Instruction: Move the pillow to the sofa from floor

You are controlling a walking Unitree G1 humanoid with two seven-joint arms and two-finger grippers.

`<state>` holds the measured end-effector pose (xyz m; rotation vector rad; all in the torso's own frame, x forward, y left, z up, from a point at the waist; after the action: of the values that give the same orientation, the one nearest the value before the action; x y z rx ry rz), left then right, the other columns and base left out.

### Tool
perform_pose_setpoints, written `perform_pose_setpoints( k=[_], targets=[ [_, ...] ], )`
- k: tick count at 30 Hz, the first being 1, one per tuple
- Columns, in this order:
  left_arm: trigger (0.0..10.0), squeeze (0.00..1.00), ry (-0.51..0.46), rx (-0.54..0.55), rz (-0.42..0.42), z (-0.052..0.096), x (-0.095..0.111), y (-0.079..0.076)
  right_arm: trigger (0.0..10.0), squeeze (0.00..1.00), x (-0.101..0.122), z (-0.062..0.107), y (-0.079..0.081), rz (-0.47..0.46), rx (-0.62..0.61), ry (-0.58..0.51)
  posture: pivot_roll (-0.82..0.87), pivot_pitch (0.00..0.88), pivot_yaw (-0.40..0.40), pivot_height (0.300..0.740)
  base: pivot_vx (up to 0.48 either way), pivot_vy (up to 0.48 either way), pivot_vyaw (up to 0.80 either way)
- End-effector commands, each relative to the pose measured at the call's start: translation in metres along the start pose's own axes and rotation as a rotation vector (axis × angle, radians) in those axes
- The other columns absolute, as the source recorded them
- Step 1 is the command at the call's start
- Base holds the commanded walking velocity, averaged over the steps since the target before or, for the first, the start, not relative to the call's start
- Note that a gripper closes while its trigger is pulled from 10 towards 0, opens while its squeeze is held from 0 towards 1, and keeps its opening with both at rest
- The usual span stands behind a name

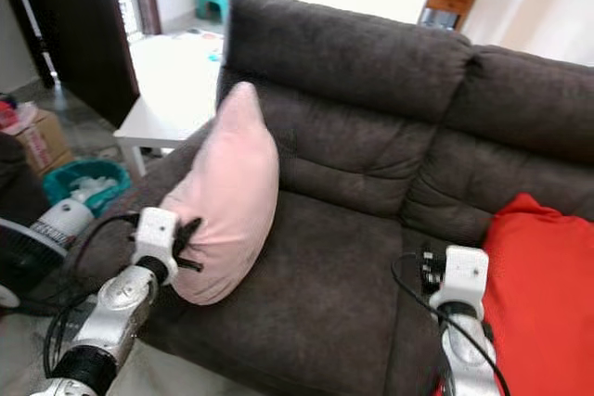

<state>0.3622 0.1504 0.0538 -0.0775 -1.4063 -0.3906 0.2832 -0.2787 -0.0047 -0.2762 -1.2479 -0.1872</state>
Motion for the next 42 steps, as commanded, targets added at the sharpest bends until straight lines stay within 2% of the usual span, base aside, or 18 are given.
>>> perform_pose_setpoints(
  k=[1,5,10,12,13,14,15,17,24,26,28,30,31,33,35,37,40,42],
  targets=[
    [10.0,0.0,0.024,-0.104,-0.047,-0.001,-0.002,-0.01,10.0,0.0,-0.022,0.007,-0.005,-0.007,-0.022,0.069,0.09,0.0,-0.111,0.74,0.0,0.0,0.0],
    [10.0,0.0,0.056,-0.265,-0.116,0.007,-0.005,-0.019,10.0,0.0,-0.058,0.018,0.0,0.005,-0.014,0.185,0.1,0.0,-0.108,0.74,0.0,0.0,0.0],
    [10.0,0.0,0.071,-0.275,-0.138,0.012,-0.008,-0.013,10.0,0.0,-0.076,0.025,0.006,0.007,0.0,0.25,0.11,0.0,-0.108,0.74,0.0,0.0,0.0],
    [10.0,0.0,0.077,-0.109,-0.156,0.009,-0.009,0.013,10.0,0.0,-0.084,0.029,0.01,0.013,0.019,0.281,0.11,0.0,-0.111,0.74,0.0,0.0,0.0],
    [10.0,0.0,0.079,-0.057,-0.168,0.009,-0.009,0.021,10.0,0.0,-0.086,0.03,0.011,0.013,0.022,0.288,0.11,0.0,-0.112,0.74,0.0,0.0,0.0],
    [10.0,0.0,0.079,-0.057,-0.168,0.009,-0.009,0.021,10.0,0.0,-0.086,0.03,0.011,0.013,0.022,0.288,0.11,0.0,-0.112,0.74,0.0,0.0,0.0],
    [10.0,0.0,0.077,0.084,-0.13,0.01,-0.008,0.043,10.0,0.0,-0.091,0.033,0.013,0.018,0.029,0.308,0.11,0.0,-0.114,0.74,0.0,0.0,0.0],
    [10.0,0.0,0.058,0.205,-0.058,0.013,-0.005,0.061,10.0,0.0,-0.097,0.036,0.013,0.02,0.031,0.328,0.11,0.0,-0.116,0.74,0.0,0.0,0.0],
    [10.0,0.0,0.042,0.356,0.048,0.026,-0.011,0.084,10.0,0.0,-0.121,0.051,0.012,0.048,0.047,0.437,0.11,0.0,-0.126,0.74,0.0,0.0,0.0],
    [10.0,0.0,0.046,0.365,0.056,0.027,-0.013,0.085,10.0,0.0,-0.124,0.054,0.012,0.05,0.047,0.45,0.11,0.0,-0.126,0.74,0.0,0.0,0.0],
    [10.0,0.0,0.031,0.421,0.041,0.031,-0.012,0.092,10.0,0.0,-0.127,0.056,0.012,0.049,0.047,0.462,0.11,0.0,-0.128,0.74,0.0,0.0,0.0],
    [10.0,0.0,-0.002,0.598,0.111,0.044,-0.012,0.113,10.0,0.0,-0.129,0.058,0.012,0.045,0.05,0.465,0.11,0.0,-0.128,0.74,0.0,0.0,0.0],
    [10.0,0.0,0.002,0.788,0.21,0.063,-0.021,0.133,10.0,0.0,-0.13,0.06,0.012,0.043,0.054,0.469,0.11,0.0,-0.128,0.74,0.0,0.0,0.0],
    [10.0,0.0,0.043,0.919,0.275,0.08,-0.035,0.145,10.0,0.0,-0.132,0.062,0.011,0.042,0.055,0.473,0.11,0.0,-0.129,0.74,0.0,0.0,0.0],
    [10.0,0.0,0.14,1.027,0.304,0.1,-0.059,0.15,10.0,0.0,-0.135,0.064,0.009,0.043,0.054,0.485,0.11,0.0,-0.131,0.74,0.0,0.0,0.0],
    [10.0,0.0,0.19,1.05,0.331,0.108,-0.071,0.148,10.0,0.0,-0.136,0.065,0.007,0.045,0.055,0.492,0.12,0.0,-0.135,0.74,0.0,0.0,0.0],
    [10.0,0.0,0.254,1.037,0.359,0.115,-0.088,0.141,10.0,0.0,-0.137,0.066,0.004,0.05,0.058,0.504,0.12,0.0,-0.138,0.74,0.0,0.0,0.0],
    [10.0,0.0,0.282,0.979,0.349,0.11,-0.092,0.135,10.0,0.0,-0.138,0.066,0.004,0.052,0.059,0.514,0.12,0.0,-0.141,0.74,0.0,0.0,0.0]
  ],
)
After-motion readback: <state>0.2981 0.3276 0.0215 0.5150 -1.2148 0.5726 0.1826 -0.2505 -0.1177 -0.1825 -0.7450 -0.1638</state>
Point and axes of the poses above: a point about 5 cm out from each wrist's last joint towards the gripper, its own z axis pointing back from the gripper into the wrist, its own x axis along the axis of the wrist's last joint, y = z × x, the point moved 5 cm from there along -z, pointing out of the wrist towards the gripper, and after that the axes turned 1 degree about -z, right-handed, at the moved point
